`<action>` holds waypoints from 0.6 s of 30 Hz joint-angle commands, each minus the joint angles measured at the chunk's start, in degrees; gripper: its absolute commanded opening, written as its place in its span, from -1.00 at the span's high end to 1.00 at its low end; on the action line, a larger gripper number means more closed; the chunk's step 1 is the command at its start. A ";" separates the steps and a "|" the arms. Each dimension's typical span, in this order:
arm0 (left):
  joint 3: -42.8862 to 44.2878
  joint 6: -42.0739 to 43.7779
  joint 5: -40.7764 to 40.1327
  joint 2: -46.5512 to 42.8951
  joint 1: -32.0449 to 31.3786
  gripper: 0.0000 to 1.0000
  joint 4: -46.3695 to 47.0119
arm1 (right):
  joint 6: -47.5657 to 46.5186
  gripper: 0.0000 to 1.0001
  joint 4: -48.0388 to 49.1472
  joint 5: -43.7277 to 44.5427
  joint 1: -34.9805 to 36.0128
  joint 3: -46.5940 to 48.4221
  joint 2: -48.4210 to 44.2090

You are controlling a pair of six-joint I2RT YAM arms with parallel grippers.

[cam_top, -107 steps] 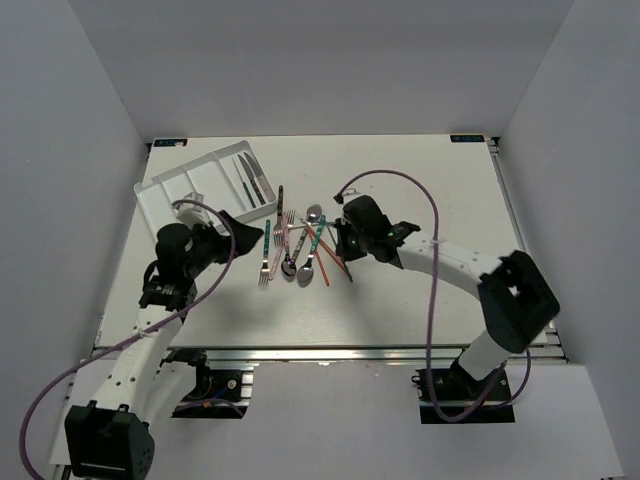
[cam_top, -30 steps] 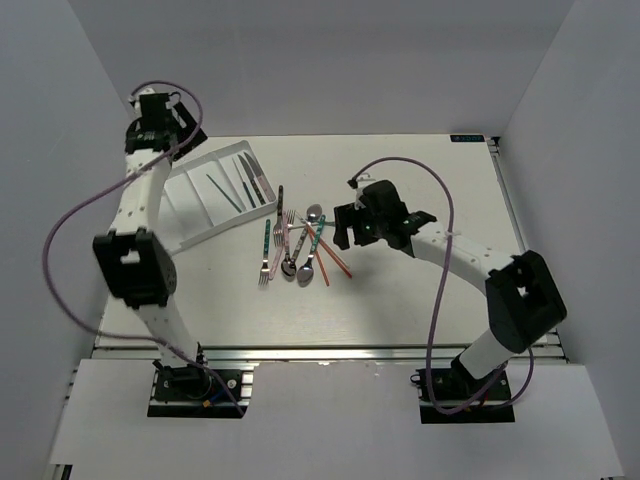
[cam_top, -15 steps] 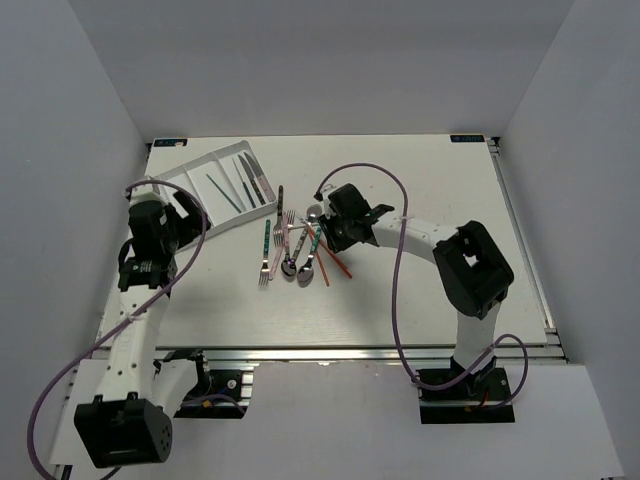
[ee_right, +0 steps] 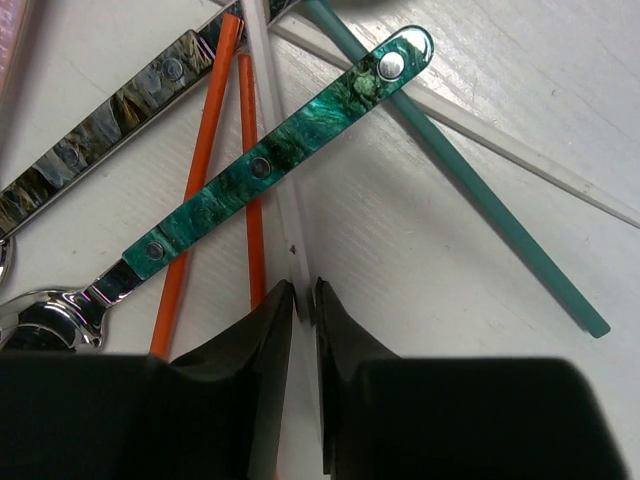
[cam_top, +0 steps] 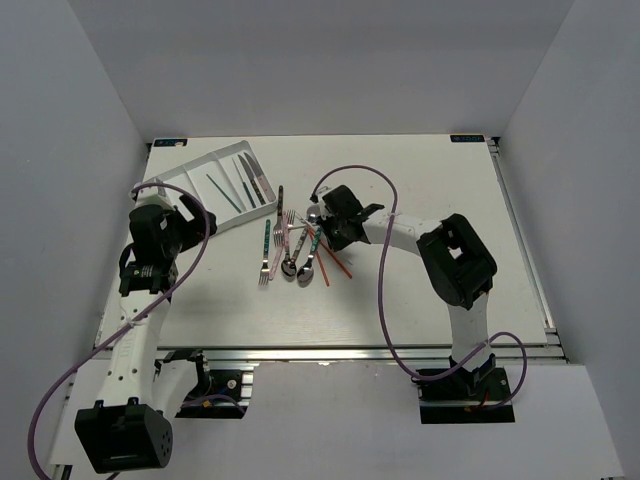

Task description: Sort the eating utensils into containers

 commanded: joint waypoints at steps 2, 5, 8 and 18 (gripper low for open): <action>0.86 0.45 1.98 -0.51 -0.01 -0.96 1.24 | -0.75 0.67 1.13 0.09 0.05 0.49 -0.34; 0.77 0.28 3.30 -0.25 -0.10 -0.96 1.51 | -0.57 0.85 -0.62 0.44 0.05 0.05 -0.96; 0.69 0.02 4.44 -0.16 -0.10 -0.96 2.12 | 0.04 0.90 -2.56 2.20 0.05 -0.74 -3.76; 0.34 -2.36 10.15 0.72 -0.10 -0.96 4.75 | 0.74 0.94 -13.11 8.70 0.05 -3.11 -12.38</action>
